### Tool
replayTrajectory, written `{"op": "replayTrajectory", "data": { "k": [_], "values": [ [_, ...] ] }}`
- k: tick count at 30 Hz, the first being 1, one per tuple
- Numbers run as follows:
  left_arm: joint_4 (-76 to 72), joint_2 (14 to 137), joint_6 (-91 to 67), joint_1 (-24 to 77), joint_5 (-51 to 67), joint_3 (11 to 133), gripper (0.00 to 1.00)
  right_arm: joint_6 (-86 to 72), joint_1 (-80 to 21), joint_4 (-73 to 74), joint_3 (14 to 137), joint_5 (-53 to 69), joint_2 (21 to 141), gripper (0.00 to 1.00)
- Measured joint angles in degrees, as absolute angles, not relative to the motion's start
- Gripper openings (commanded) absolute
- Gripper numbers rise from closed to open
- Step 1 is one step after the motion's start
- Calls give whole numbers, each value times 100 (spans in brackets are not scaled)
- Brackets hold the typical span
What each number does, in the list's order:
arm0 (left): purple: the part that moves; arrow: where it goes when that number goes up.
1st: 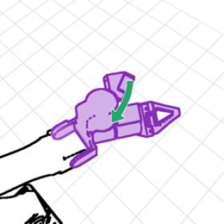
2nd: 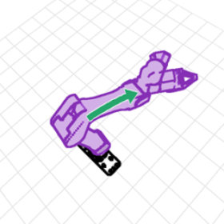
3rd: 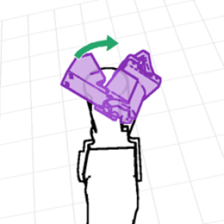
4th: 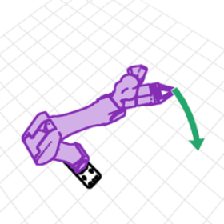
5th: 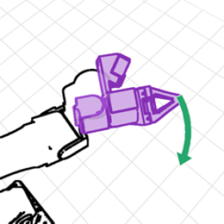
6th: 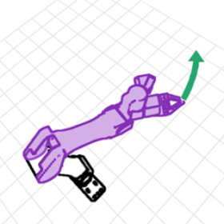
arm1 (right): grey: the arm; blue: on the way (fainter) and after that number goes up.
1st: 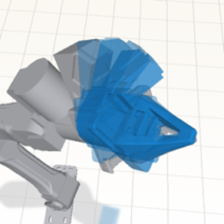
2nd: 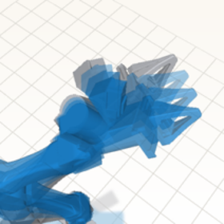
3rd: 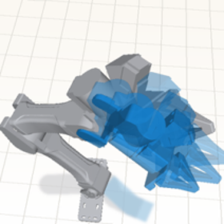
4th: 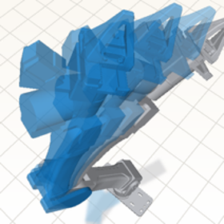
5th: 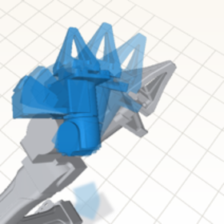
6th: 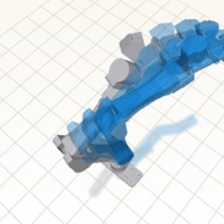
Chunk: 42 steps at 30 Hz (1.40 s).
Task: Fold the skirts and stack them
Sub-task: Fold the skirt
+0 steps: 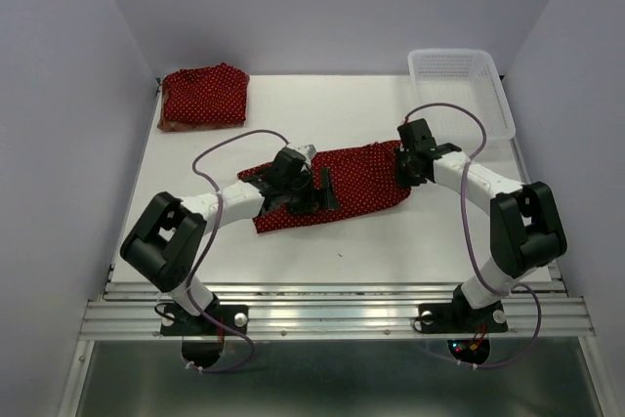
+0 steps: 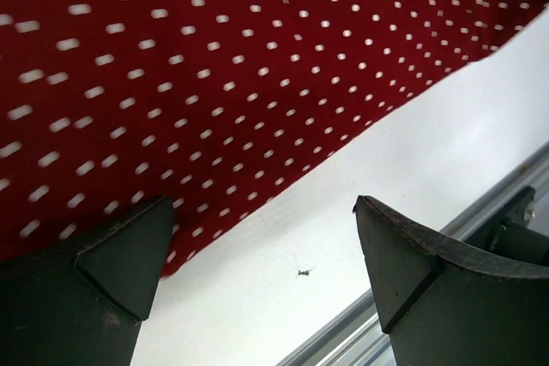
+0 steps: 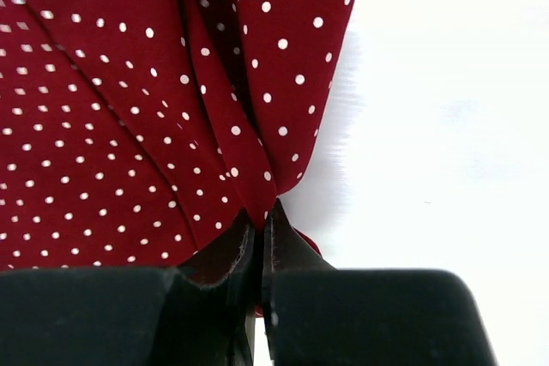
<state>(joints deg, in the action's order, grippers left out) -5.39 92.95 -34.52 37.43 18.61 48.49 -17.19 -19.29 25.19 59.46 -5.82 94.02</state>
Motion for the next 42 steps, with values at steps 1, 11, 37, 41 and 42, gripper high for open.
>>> {"op": "replayTrajectory", "data": {
  "k": [1, 11, 37, 41, 42],
  "values": [
    [-364, 9159, -3435, 3745, 1737, 4880, 99, -1673, -1935, 2620, 6018, -705, 9323, 0],
    [893, 7730, -3468, 3374, 215, 5118, 99, -1205, -1940, 3701, 7244, -1597, 8849, 1],
    [-375, 9043, -3824, 2687, 1129, 4263, 41, -947, -3645, 4982, 9301, -2362, 9758, 1],
    [-576, 9120, -3846, 2687, 1238, 4237, 37, -1052, -4080, 5105, 9710, -2451, 10123, 2],
    [-615, 9133, -3852, 2689, 1256, 4219, 36, -1068, -4182, 5107, 9786, -2464, 10202, 2]
  ]
}}
